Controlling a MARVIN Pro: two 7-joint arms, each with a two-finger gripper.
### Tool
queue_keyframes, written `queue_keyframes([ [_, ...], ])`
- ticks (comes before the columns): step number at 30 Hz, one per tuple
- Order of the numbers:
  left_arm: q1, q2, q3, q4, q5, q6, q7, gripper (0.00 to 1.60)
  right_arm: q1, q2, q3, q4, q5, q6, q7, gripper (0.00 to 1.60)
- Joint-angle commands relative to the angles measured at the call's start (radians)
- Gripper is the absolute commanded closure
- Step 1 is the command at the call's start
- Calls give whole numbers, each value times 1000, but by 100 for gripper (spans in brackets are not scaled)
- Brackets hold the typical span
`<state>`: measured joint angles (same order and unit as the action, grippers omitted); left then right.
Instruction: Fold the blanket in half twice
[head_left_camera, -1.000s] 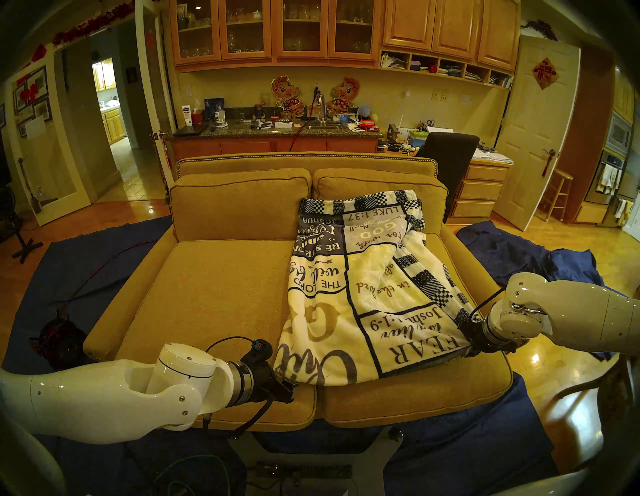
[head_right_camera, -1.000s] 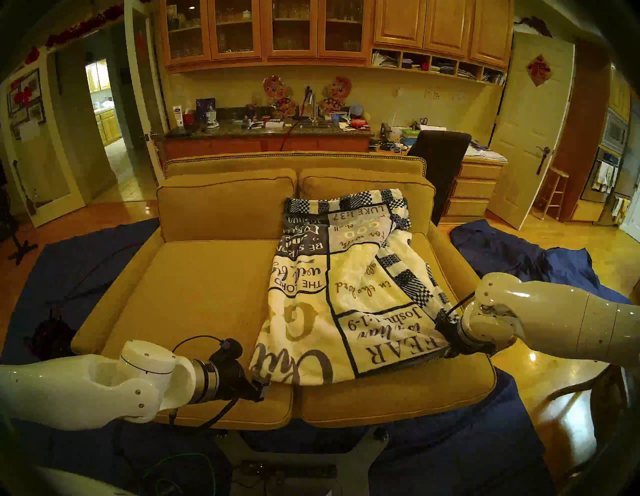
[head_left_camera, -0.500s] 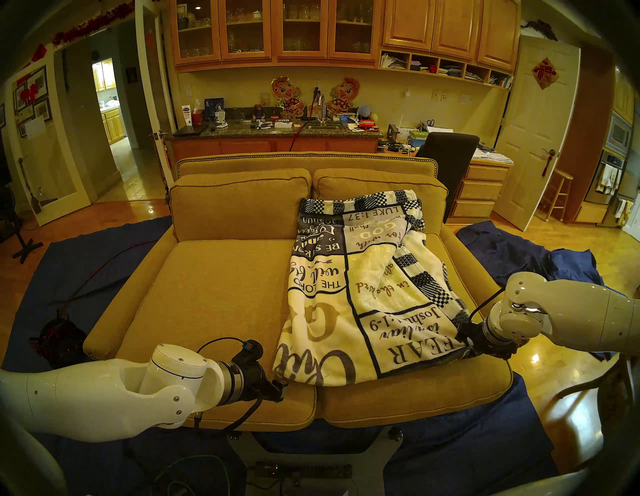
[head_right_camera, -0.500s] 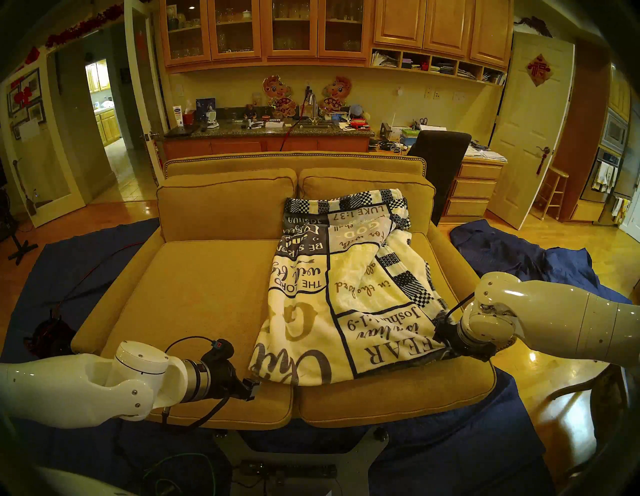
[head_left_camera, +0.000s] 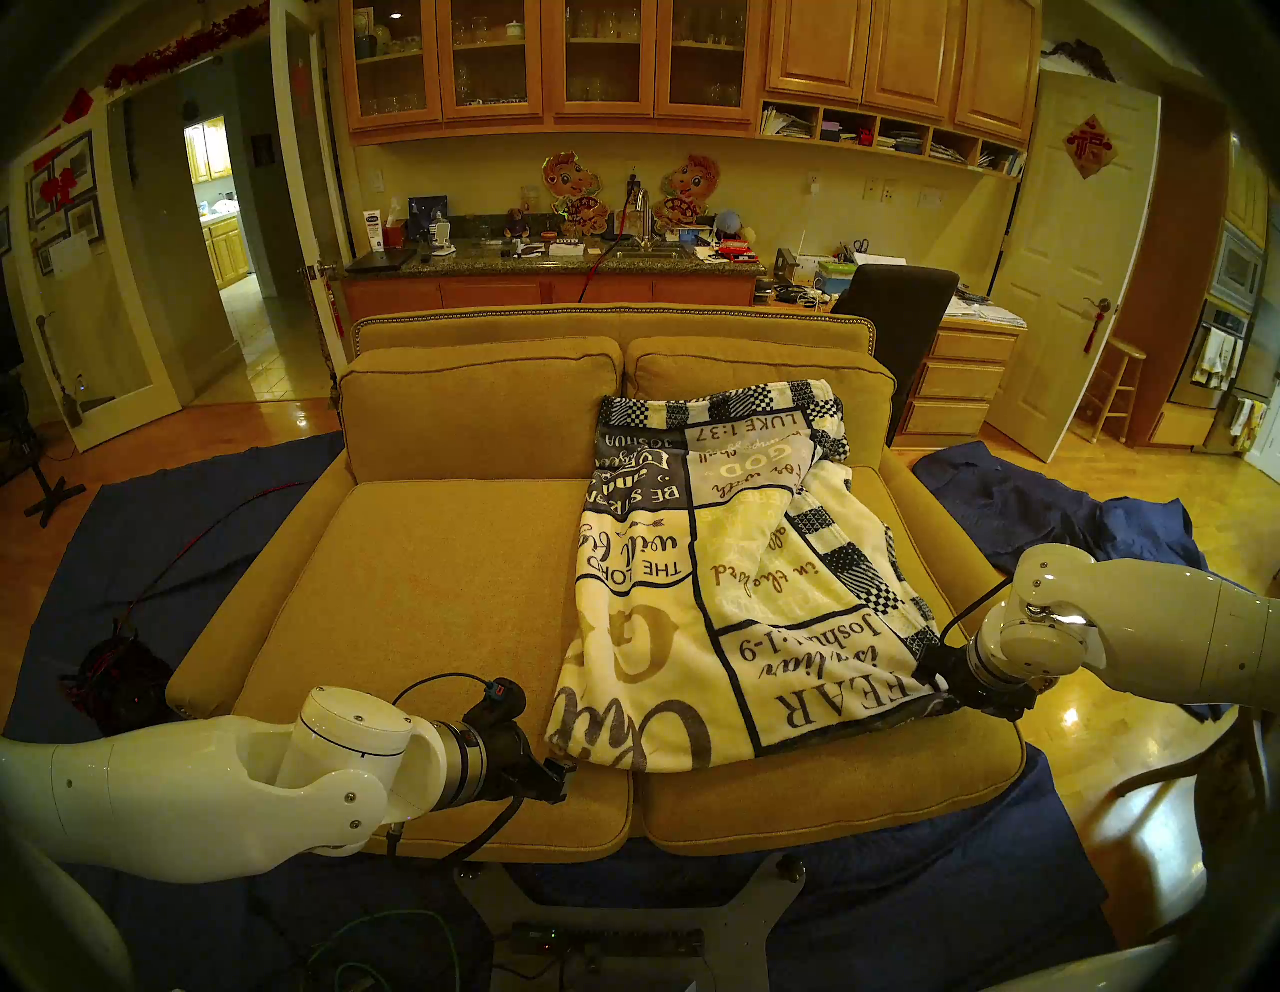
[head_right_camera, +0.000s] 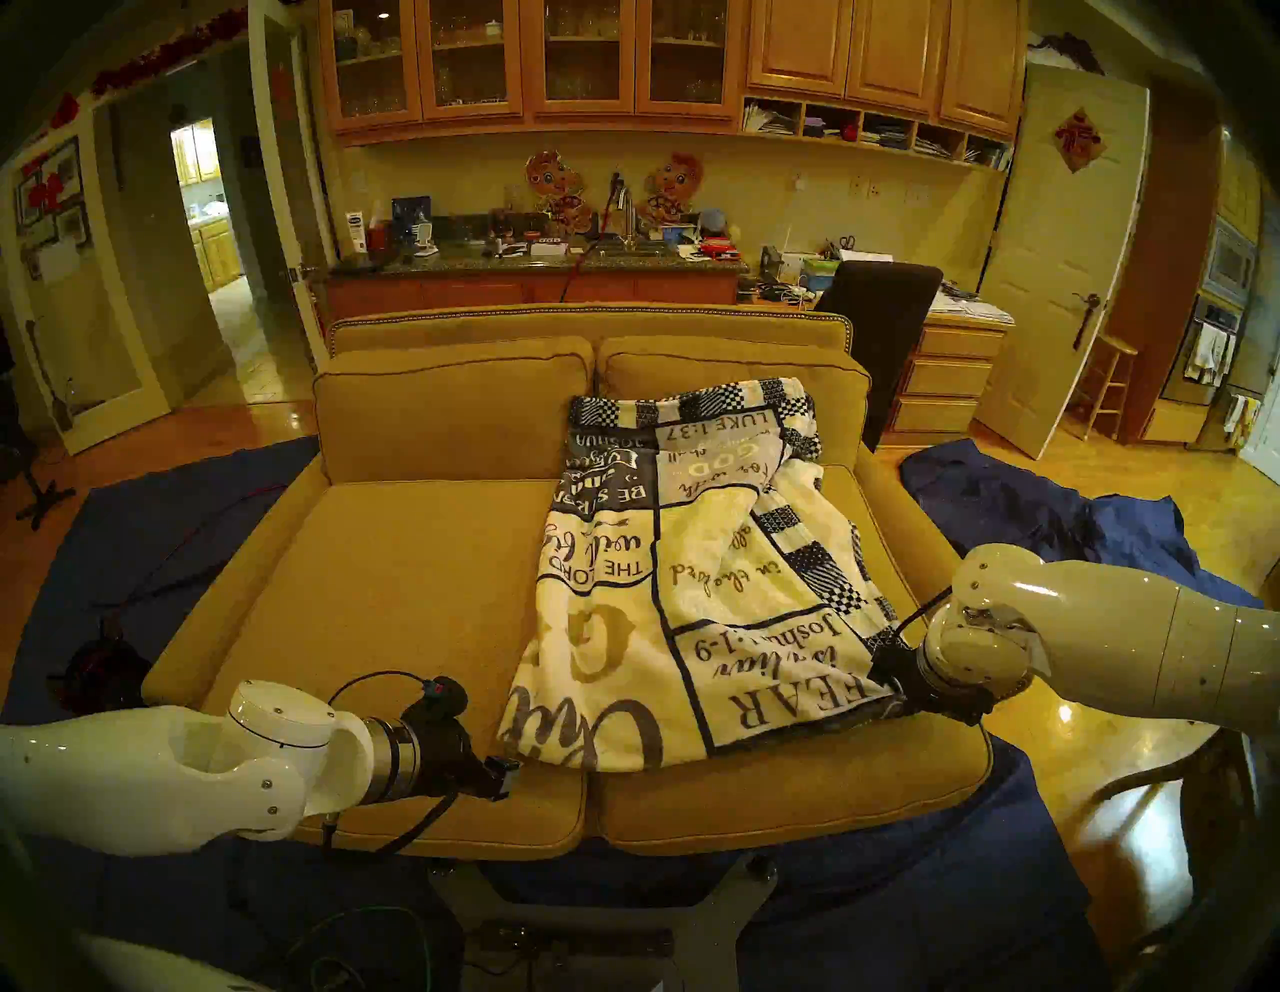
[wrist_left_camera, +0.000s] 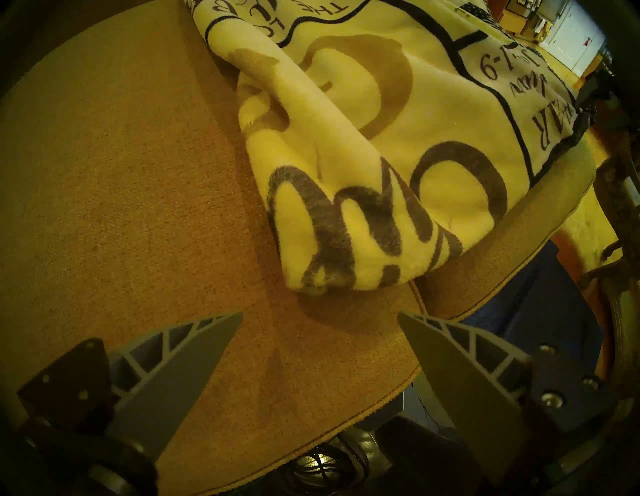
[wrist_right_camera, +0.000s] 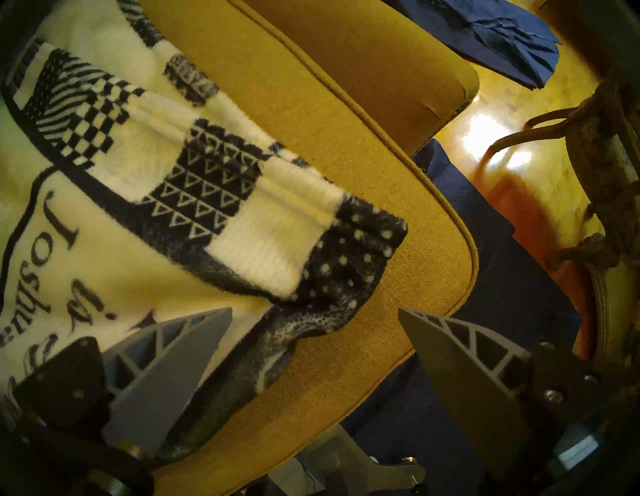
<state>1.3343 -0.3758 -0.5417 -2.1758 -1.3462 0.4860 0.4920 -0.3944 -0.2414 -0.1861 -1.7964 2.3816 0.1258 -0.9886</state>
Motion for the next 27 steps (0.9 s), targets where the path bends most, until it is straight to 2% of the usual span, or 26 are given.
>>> queue_keyframes([
  [1,-7,-3,-7,-5,-3,-2,1,0,9,4,9,3,-1,-1,12,0],
  [7,4,-8,-16,-6,-29,-28,44,0,10,3,7,-2,-5,-5,18,0],
  [10,17,8,-24,-17,-25,-81,59,0,10,2,7,-3,-8,-7,20,0],
  [16,30,30,-22,3,5,-151,-11,0,12,-1,8,-9,-10,-14,21,0],
  [21,25,1,-18,54,25,-159,-52,0,14,-1,9,-14,-10,-18,20,0],
  [27,33,-22,-11,118,67,-205,-114,0,15,-1,9,-16,-9,-21,18,0],
])
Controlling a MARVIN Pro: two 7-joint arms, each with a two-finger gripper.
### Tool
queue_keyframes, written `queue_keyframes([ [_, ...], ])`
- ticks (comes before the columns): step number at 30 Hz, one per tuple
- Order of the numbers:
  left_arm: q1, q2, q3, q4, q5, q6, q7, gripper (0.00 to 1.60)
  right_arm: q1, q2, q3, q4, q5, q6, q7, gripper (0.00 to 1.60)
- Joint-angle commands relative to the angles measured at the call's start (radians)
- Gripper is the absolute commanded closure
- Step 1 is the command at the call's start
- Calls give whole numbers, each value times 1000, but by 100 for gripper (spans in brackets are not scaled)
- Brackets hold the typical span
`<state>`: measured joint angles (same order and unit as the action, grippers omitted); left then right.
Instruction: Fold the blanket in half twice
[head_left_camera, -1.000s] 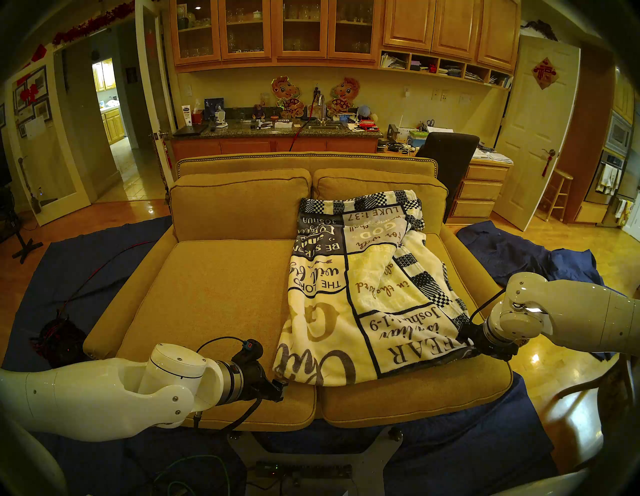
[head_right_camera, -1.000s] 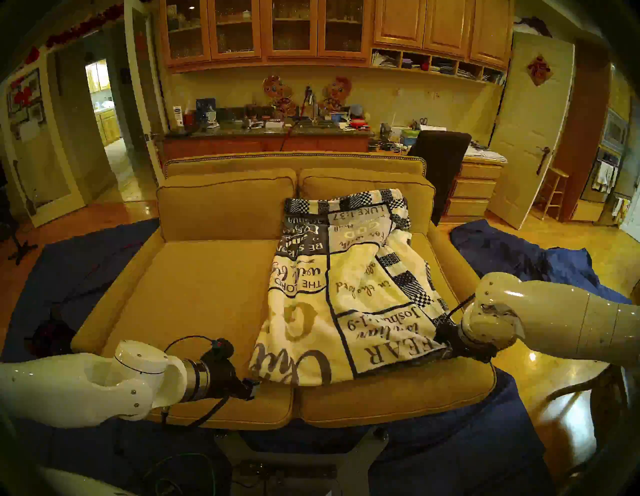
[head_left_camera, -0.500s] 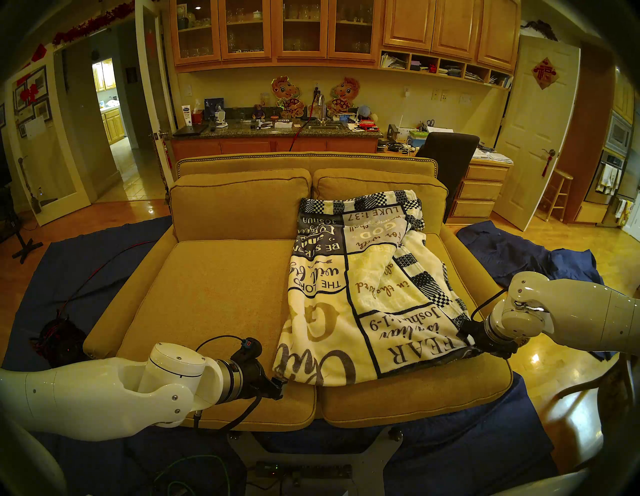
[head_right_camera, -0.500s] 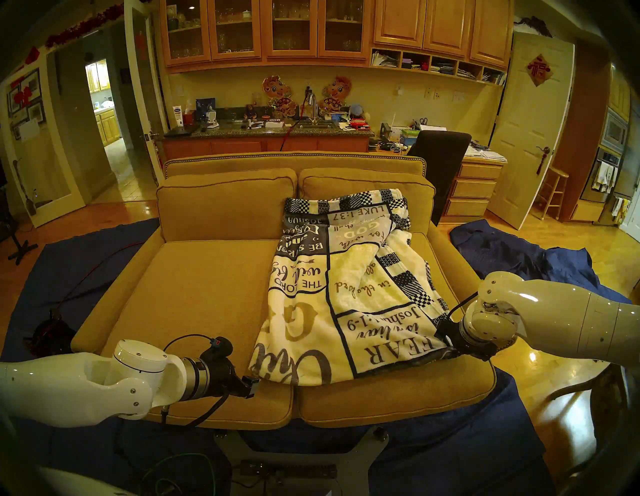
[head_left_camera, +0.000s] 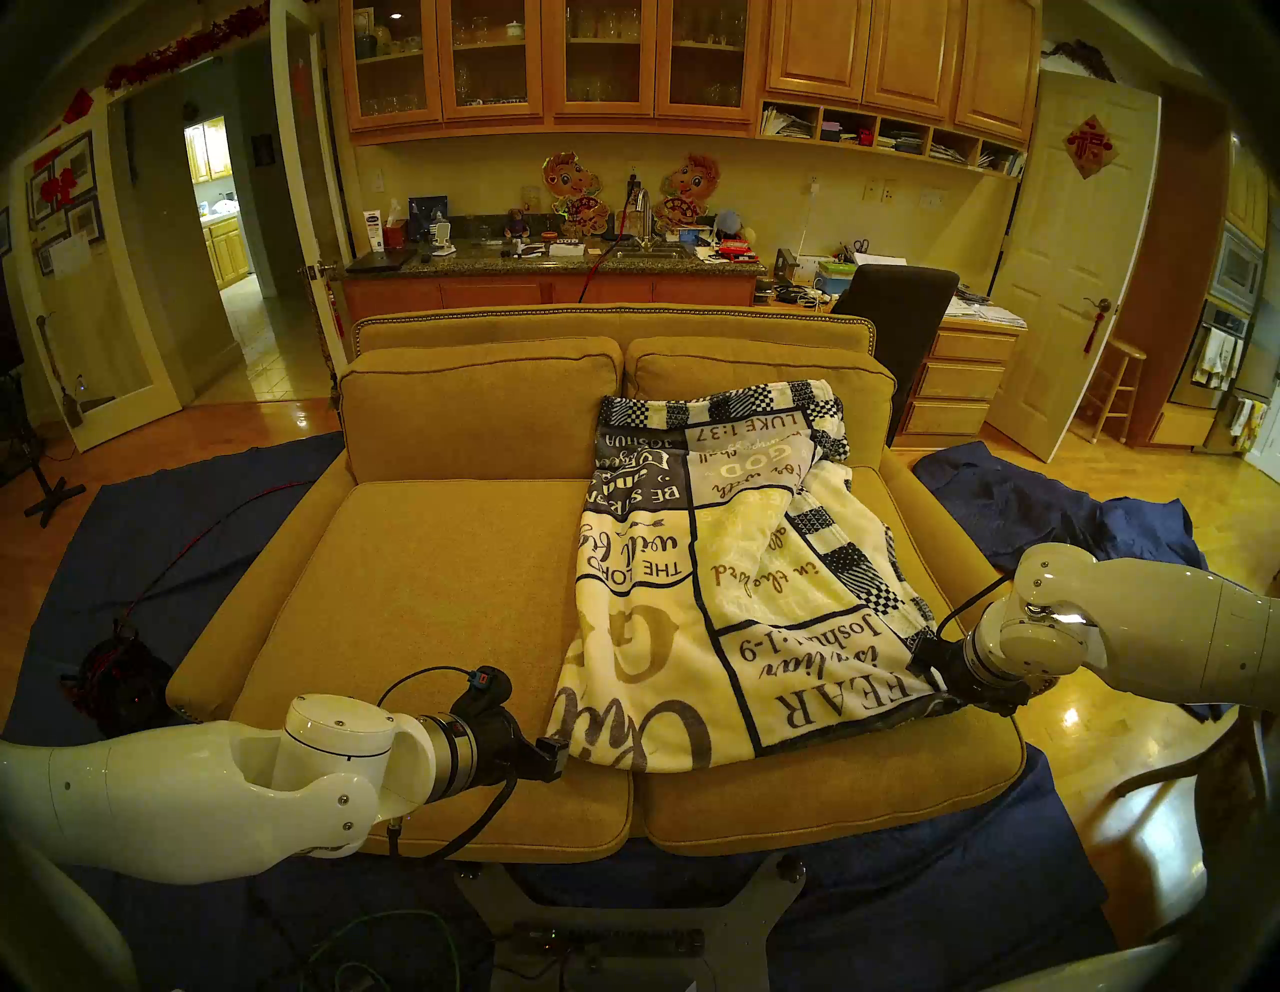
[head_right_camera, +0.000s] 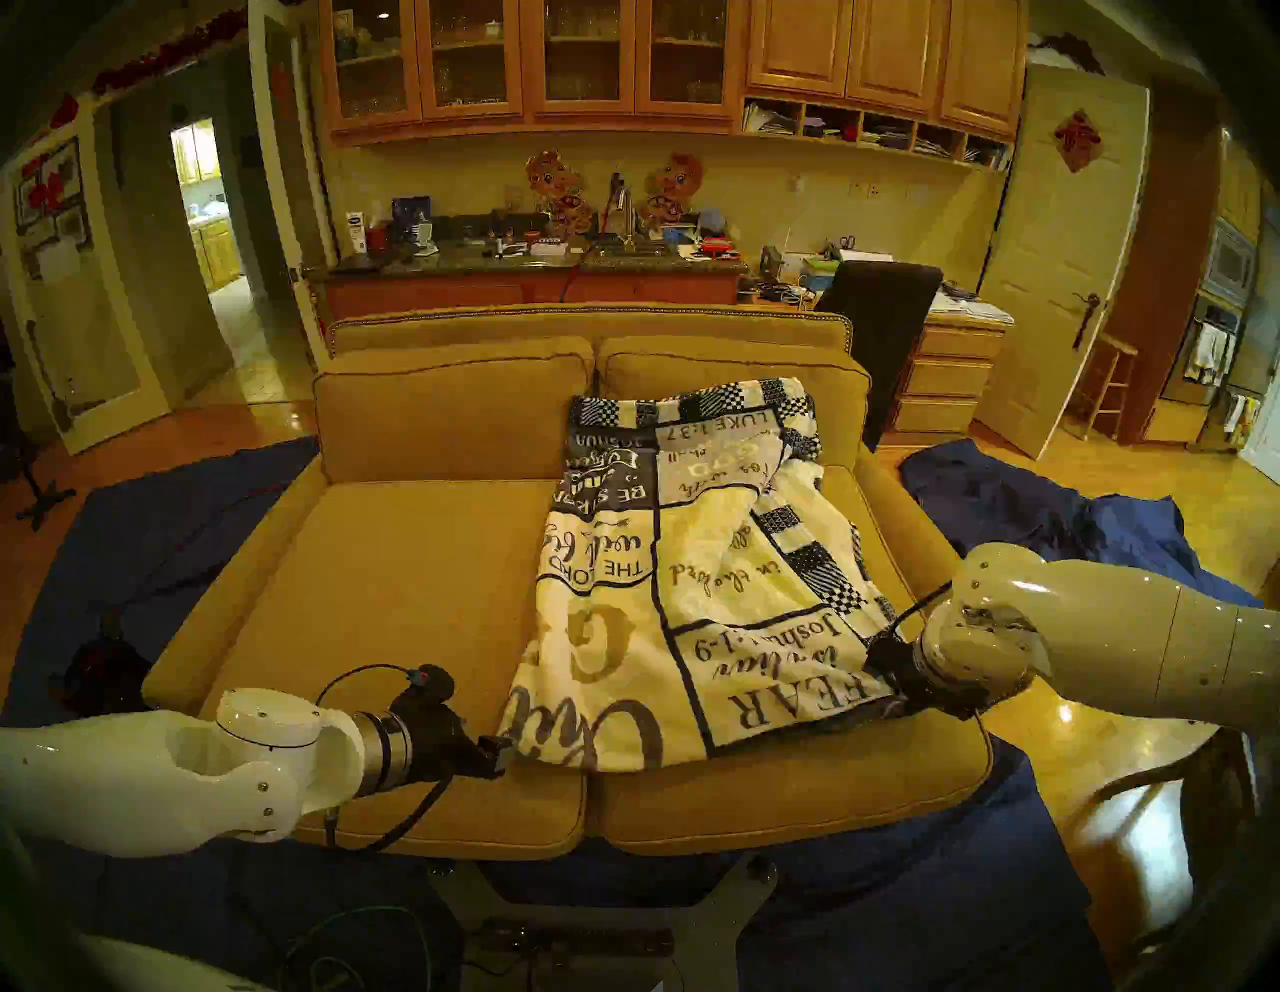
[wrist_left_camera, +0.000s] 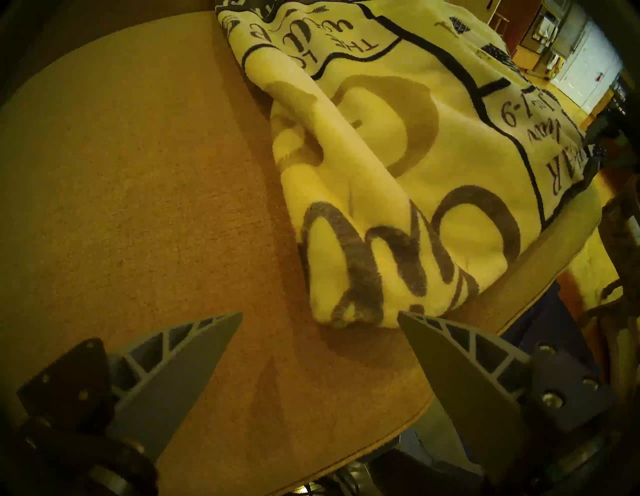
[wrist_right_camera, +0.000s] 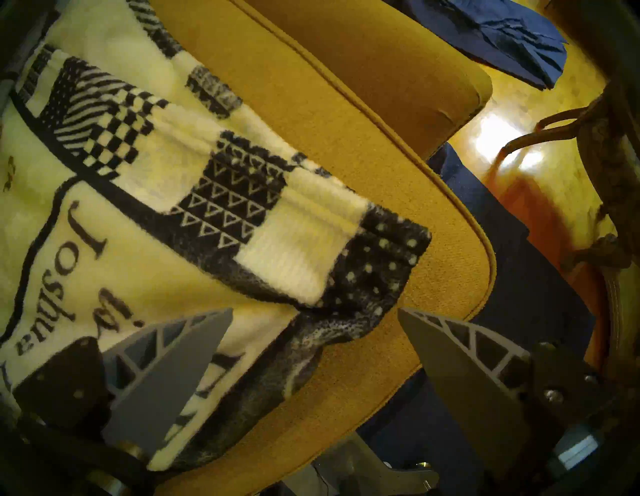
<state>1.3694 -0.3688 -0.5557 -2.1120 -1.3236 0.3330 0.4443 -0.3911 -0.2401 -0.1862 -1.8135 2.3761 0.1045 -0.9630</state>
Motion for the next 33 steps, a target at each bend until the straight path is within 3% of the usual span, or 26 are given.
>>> queue_keyframes([
  [1,1,-31,2,66,51,-76,-85,0,12,-3,9,1,-3,0,-7,0],
  [11,-5,-61,-5,106,107,-166,-192,0,13,-4,10,-2,-1,-2,-8,0],
  [23,23,-115,-4,193,43,-229,-290,0,17,-8,12,5,-1,-1,-7,0],
  [30,38,-144,-7,258,21,-302,-426,0,24,-17,19,9,3,-7,0,0],
  [33,29,-160,-5,272,7,-273,-431,0,34,-25,29,13,11,-10,-1,0],
])
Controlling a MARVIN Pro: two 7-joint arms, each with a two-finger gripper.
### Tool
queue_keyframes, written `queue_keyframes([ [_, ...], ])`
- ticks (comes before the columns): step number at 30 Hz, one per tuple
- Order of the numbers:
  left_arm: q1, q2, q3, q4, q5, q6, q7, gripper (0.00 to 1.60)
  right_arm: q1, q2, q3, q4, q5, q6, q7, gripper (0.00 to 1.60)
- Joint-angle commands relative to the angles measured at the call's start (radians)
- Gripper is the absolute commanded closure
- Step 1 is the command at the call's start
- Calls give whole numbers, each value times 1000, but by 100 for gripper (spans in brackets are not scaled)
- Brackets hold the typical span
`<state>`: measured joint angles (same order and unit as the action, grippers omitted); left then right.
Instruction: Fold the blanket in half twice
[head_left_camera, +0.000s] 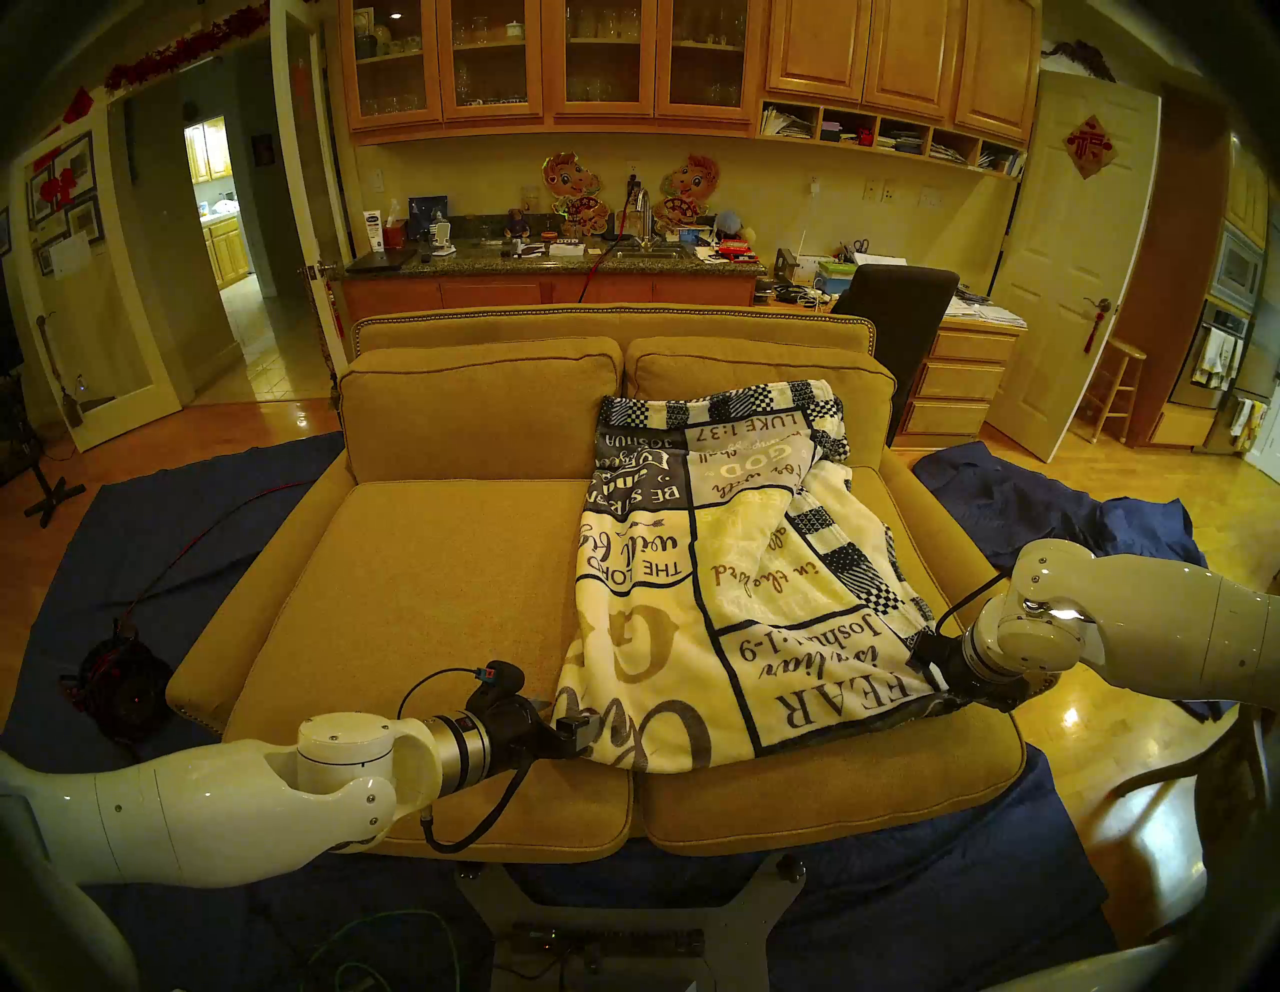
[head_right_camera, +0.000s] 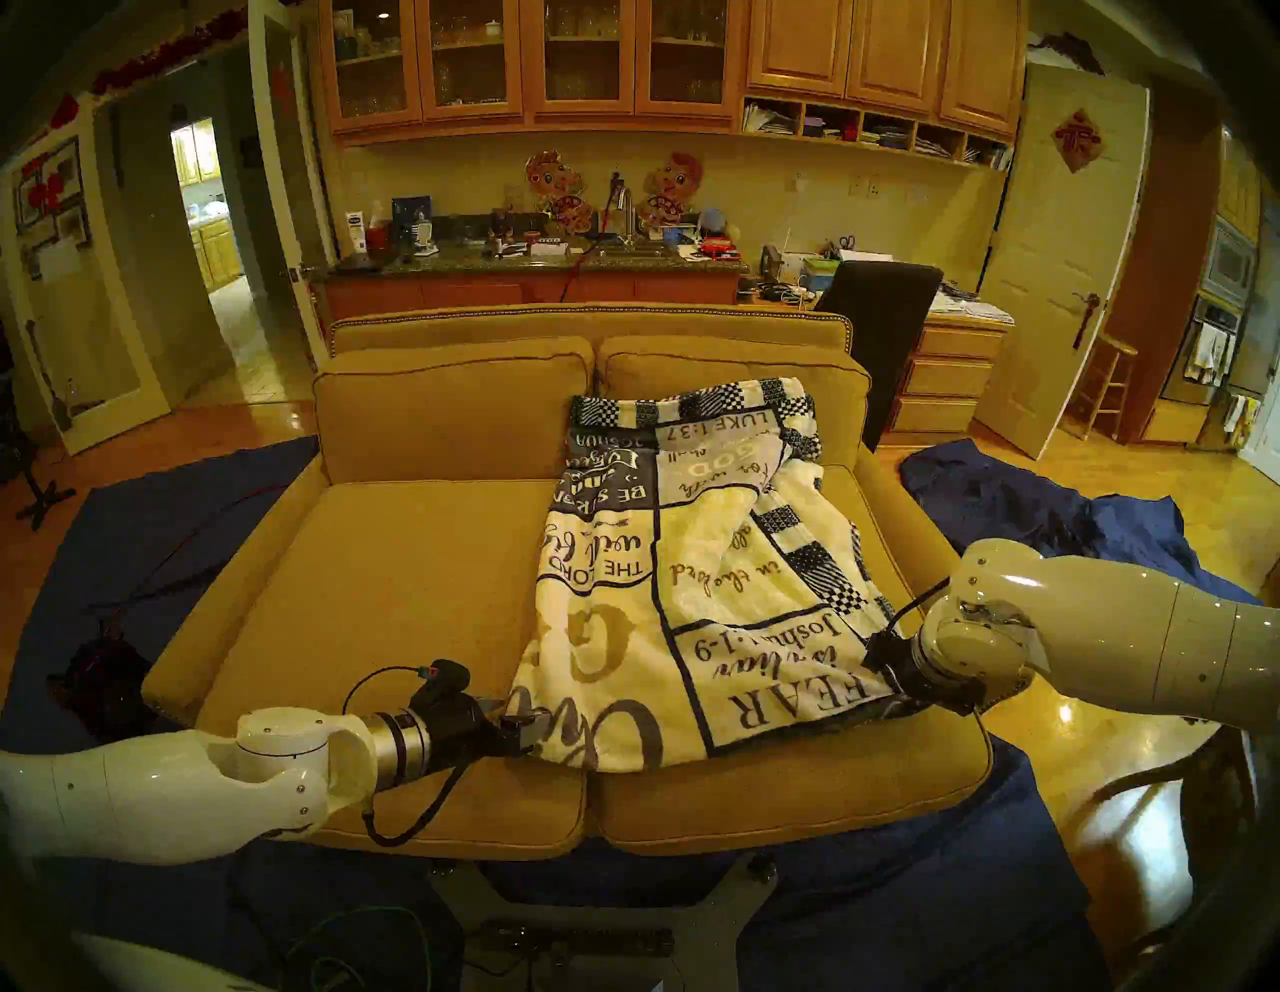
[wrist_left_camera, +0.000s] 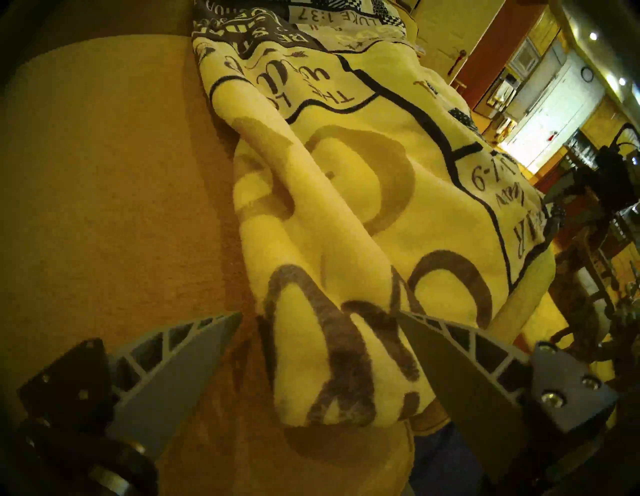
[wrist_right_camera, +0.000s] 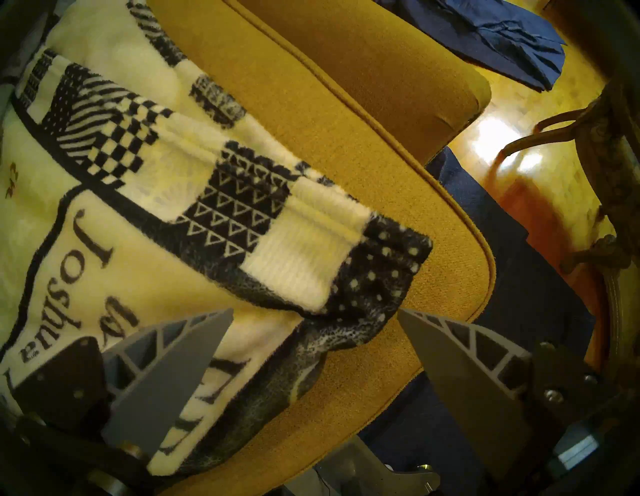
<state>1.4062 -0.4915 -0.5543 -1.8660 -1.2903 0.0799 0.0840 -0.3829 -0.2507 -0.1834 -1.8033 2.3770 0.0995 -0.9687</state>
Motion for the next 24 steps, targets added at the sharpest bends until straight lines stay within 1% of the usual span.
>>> queue_keyframes([
  [1,-8,-39,-6,30,-26,-17,-78,0,29,-15,29,3,13,-5,6,0],
  [6,6,-47,-6,54,-65,-15,-104,0,45,-26,47,14,27,-1,8,0],
  [11,19,-50,-3,78,-88,-27,-131,0,57,-35,66,25,53,-5,18,0],
  [12,21,-50,-1,83,-88,-29,-135,52,60,-36,70,24,58,-5,17,0],
  [13,21,-51,-1,86,-92,-27,-138,82,65,-37,74,20,62,-3,13,0],
  [14,21,-52,-1,89,-94,-27,-143,118,68,-37,76,17,65,-2,8,0],
  [15,22,-52,-1,92,-92,-31,-151,142,68,-38,77,18,66,-1,7,0],
  [16,23,-52,-2,96,-93,-33,-160,160,69,-38,77,18,68,-1,6,0],
  [24,25,-51,-3,109,-96,-27,-185,160,70,-39,78,20,72,0,2,0],
])
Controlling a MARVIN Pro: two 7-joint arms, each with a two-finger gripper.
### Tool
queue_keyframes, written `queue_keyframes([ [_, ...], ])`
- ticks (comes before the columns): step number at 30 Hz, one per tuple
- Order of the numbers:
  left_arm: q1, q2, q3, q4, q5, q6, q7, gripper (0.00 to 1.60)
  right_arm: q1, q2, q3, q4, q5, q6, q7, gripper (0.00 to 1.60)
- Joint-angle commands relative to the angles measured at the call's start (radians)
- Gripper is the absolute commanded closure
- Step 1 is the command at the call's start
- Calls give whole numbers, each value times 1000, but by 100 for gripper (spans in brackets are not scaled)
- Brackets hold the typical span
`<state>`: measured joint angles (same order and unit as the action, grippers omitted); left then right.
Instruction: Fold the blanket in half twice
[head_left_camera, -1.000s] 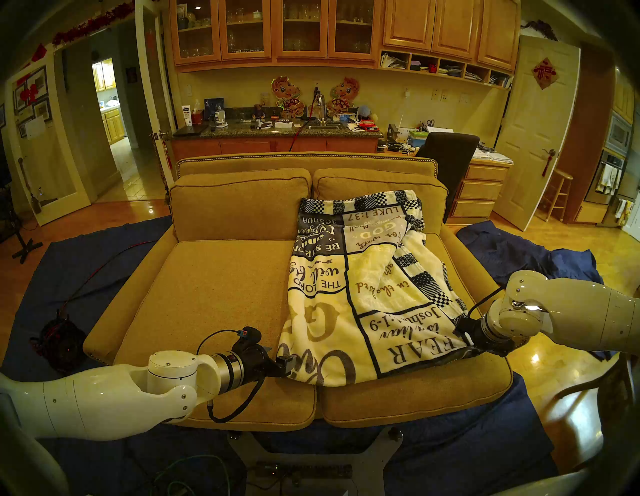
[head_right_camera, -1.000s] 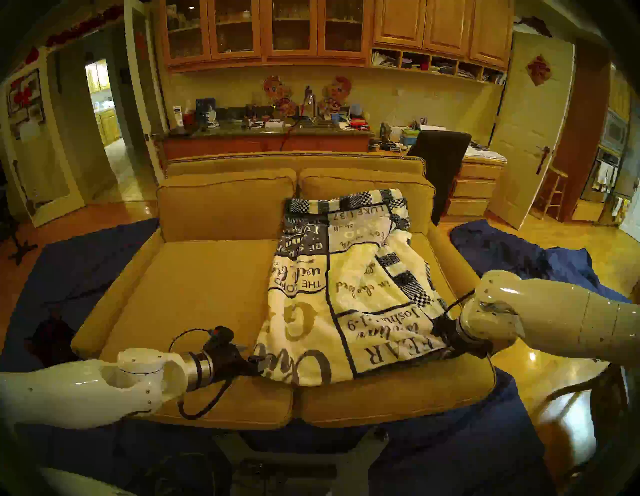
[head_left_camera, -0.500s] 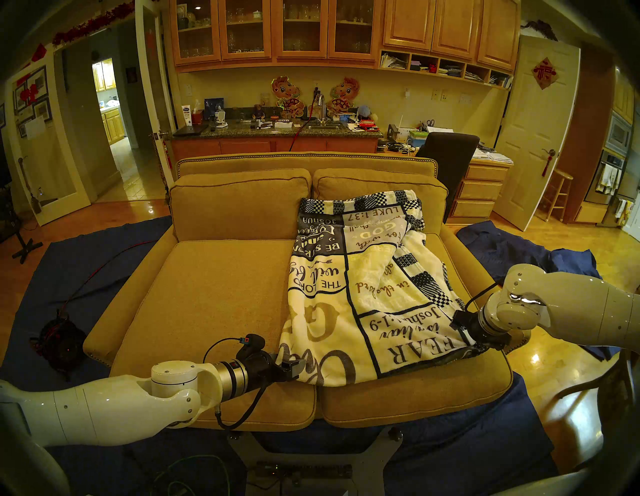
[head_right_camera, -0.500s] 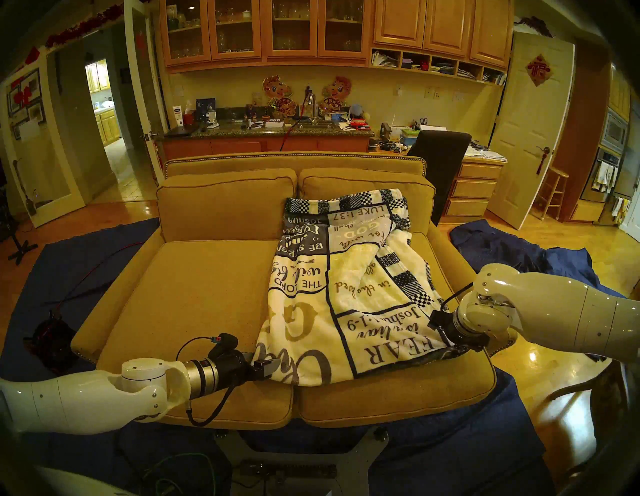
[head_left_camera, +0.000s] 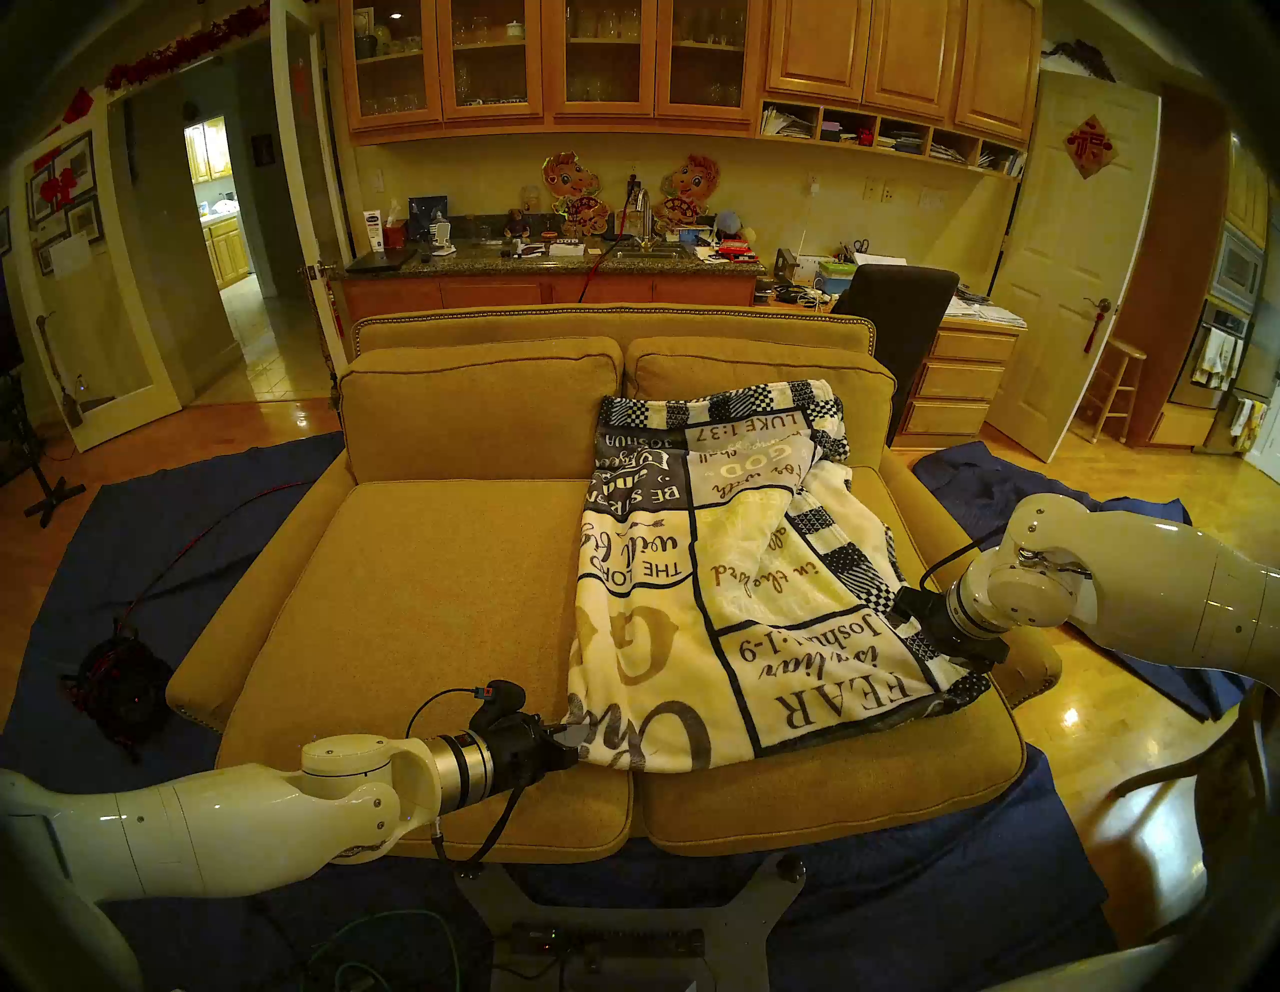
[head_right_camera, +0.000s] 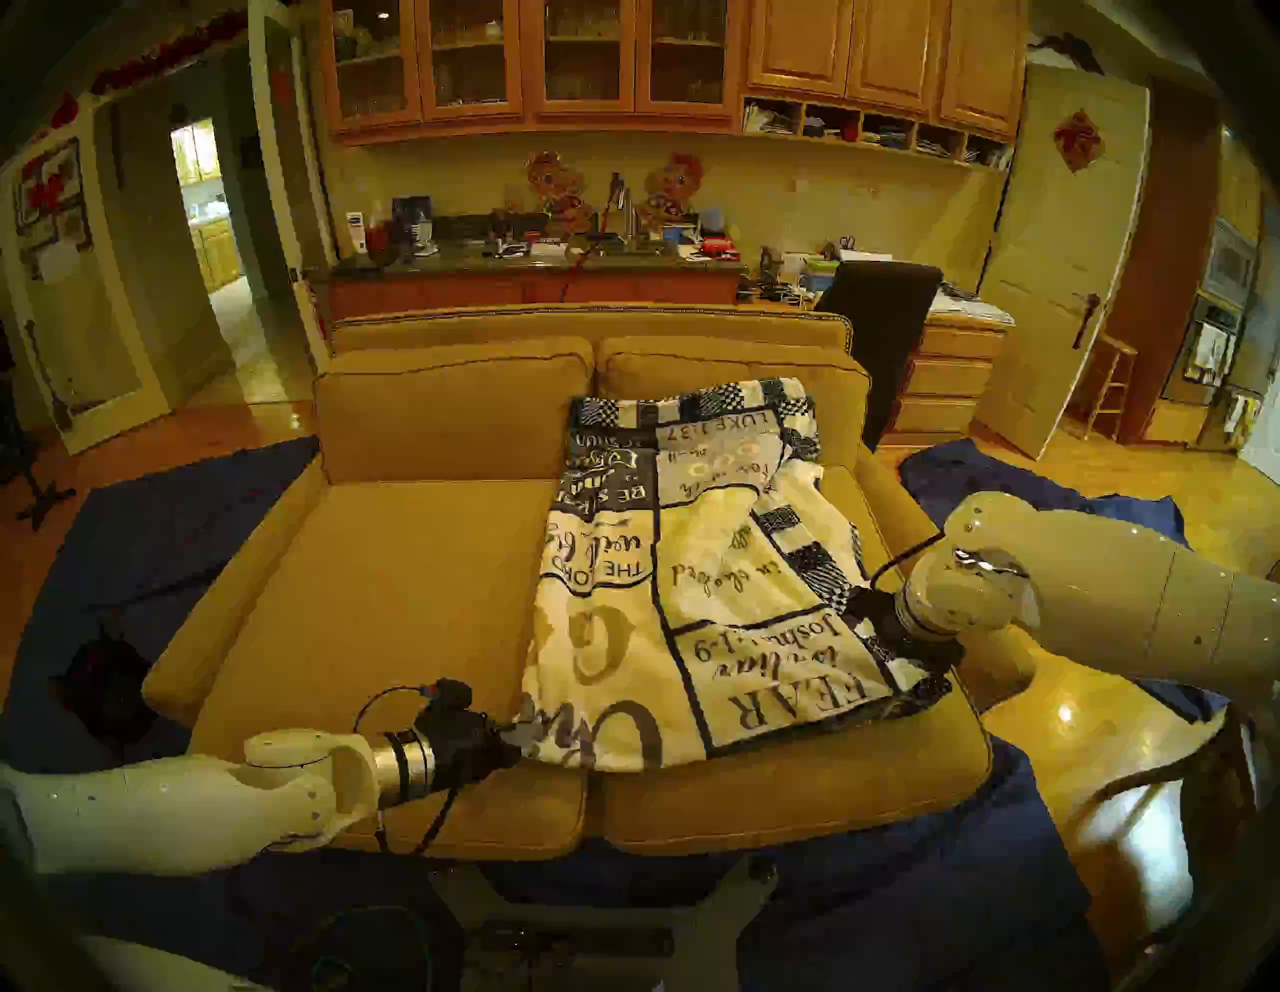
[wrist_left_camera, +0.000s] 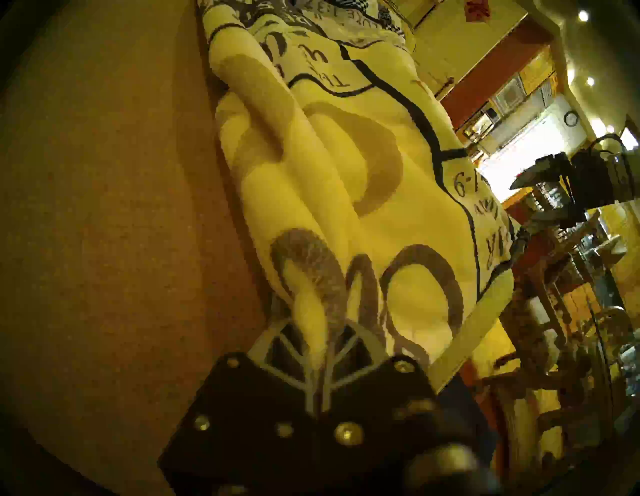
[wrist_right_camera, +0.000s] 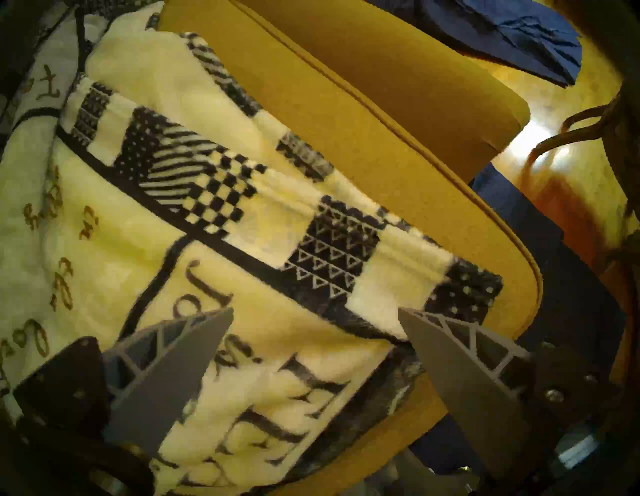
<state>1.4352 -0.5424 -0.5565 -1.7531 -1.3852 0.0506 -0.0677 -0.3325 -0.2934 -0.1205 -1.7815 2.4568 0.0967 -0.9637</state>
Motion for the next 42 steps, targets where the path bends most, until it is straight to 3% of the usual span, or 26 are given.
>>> queue_keyframes([
  [1,-5,0,0,-1,0,3,-37,160,20,4,14,-2,-7,3,-3,0],
  [7,-13,-2,0,7,3,18,-48,160,15,0,10,2,-18,-17,-5,0],
  [13,-18,-2,-1,7,9,26,-49,160,2,-16,9,85,23,-31,-1,0],
  [28,-25,-10,-8,7,21,50,-47,160,25,21,5,162,50,38,-39,0],
  [34,-24,-11,-11,10,24,55,-53,160,7,-2,-5,220,77,55,-40,0],
  [42,-23,-9,-16,4,28,62,-52,160,-5,-95,-9,346,195,144,-74,0],
])
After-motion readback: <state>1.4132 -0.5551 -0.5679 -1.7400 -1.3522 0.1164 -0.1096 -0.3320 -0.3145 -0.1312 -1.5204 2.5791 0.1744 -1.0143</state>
